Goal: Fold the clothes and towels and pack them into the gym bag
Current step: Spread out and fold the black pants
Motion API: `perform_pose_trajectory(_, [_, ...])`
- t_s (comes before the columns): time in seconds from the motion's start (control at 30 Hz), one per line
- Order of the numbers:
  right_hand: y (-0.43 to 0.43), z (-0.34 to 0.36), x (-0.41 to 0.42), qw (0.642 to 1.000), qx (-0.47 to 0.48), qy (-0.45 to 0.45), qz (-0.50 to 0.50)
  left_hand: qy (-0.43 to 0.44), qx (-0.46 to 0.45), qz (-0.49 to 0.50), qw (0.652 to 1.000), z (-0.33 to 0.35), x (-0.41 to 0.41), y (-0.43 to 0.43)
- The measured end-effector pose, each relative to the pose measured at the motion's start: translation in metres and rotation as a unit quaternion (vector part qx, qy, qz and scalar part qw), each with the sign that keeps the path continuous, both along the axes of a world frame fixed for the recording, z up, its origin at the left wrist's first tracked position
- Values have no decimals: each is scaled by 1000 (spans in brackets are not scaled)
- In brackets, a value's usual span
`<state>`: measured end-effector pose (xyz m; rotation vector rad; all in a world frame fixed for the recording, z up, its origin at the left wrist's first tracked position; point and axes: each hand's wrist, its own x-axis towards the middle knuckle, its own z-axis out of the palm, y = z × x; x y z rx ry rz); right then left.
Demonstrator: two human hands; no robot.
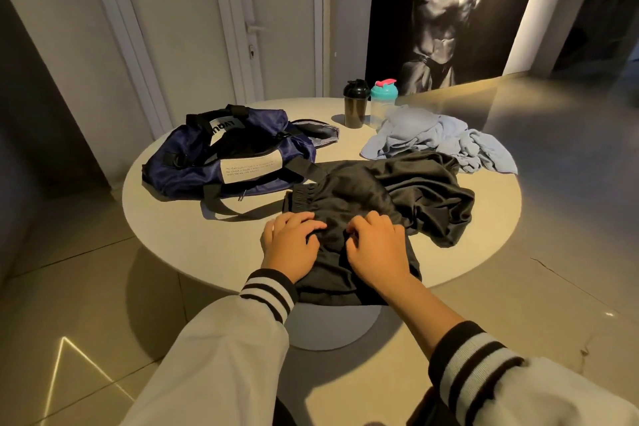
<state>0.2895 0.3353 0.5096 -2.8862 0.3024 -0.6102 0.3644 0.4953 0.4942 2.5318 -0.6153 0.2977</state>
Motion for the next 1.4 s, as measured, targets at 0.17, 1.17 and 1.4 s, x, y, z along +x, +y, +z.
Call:
perform_pose_trajectory(0.17, [-2,-10,-16,998,36,26,33,-95,-11,-32,995,0,-10,1])
perform_pose_trajectory(1.17, [-56,-9,-63,957,234,-16,171,146,-192,-25,970,27,-57,20])
perform_pose_trajectory(1.4, [-37,-10,-26,958,279,-23,63,43,-170,85,981,16,-36,8])
